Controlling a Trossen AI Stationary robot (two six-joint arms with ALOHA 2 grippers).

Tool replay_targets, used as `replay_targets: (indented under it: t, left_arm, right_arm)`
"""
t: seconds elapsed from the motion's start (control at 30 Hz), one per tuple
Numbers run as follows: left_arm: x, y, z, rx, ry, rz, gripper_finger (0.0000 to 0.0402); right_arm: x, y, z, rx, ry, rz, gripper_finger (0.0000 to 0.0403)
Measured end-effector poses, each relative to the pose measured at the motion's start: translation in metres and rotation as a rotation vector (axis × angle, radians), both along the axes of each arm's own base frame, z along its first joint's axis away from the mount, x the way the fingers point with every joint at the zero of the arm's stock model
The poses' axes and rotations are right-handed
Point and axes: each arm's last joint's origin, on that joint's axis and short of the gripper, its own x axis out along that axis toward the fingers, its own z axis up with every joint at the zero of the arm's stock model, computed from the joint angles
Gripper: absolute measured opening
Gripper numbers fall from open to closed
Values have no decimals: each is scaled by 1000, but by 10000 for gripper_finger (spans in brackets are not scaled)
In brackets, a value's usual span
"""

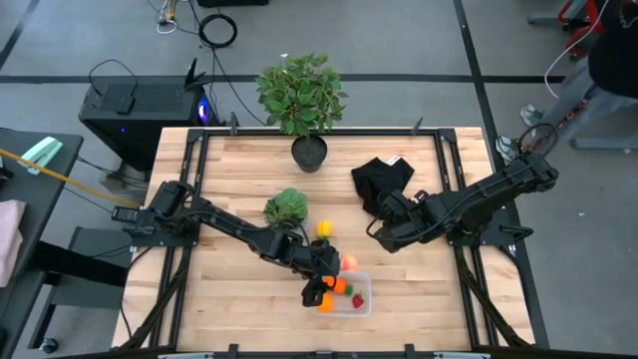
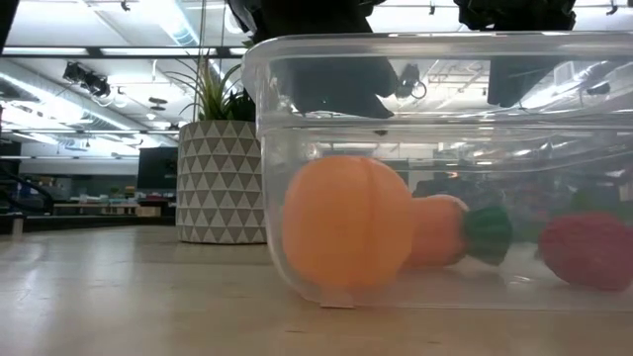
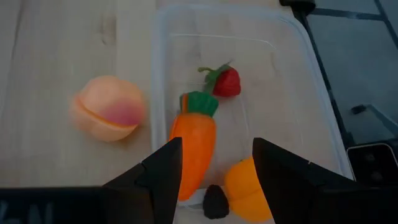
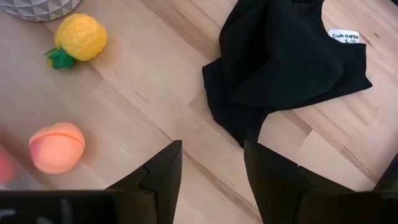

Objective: Pick and placing Produce into tupperware
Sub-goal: Put the pineapple in the transparent bin

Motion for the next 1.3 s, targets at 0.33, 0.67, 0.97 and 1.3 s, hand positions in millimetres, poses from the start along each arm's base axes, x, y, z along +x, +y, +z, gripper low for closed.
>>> replay_targets:
  t: [0.33, 0.67, 0.97, 1.3]
  left_arm:
    - [0, 16, 29, -56, -90, 48, 213]
    - [-16, 35, 85, -112, -242, 68, 212]
    - [-52, 72, 130, -82, -241, 251, 217]
    - [-114, 91, 190, -83, -375, 347, 212]
  right_arm:
    - [1, 1, 0, 8, -13, 4, 179]
    - [25, 16, -23, 292, -154, 289, 179]
    - [9, 3, -75, 300, -63, 172, 179]
    - [41, -28, -53, 198, -285, 175, 179]
